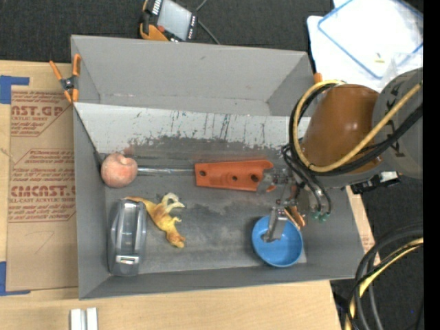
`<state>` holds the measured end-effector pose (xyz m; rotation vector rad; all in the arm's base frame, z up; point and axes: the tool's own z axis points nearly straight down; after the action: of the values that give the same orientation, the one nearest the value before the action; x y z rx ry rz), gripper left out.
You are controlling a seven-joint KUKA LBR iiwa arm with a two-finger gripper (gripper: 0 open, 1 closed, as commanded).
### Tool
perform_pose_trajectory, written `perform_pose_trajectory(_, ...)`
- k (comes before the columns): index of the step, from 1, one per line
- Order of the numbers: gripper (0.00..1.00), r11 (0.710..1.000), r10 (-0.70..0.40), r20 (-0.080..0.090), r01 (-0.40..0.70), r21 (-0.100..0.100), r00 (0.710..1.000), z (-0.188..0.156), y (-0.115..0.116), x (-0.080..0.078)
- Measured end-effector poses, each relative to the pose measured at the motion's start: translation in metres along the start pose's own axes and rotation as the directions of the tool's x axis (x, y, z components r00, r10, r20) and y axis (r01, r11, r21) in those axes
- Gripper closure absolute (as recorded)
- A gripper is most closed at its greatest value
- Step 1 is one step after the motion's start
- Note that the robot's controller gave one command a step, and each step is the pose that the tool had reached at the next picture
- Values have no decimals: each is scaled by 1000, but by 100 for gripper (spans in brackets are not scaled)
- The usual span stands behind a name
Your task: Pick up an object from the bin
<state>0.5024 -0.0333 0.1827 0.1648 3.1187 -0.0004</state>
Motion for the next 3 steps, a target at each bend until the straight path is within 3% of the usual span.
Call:
perform_pose_trajectory(1,0,899,-439,-10,439,-5,898,84,-43,-4)
perform_pose_trajectory(2,0,875,-485,-13,485,-5,874,99,-46,4)
perform_pose_trajectory(3,100,882,-470,-11,470,-6,882,113,-3,-37)
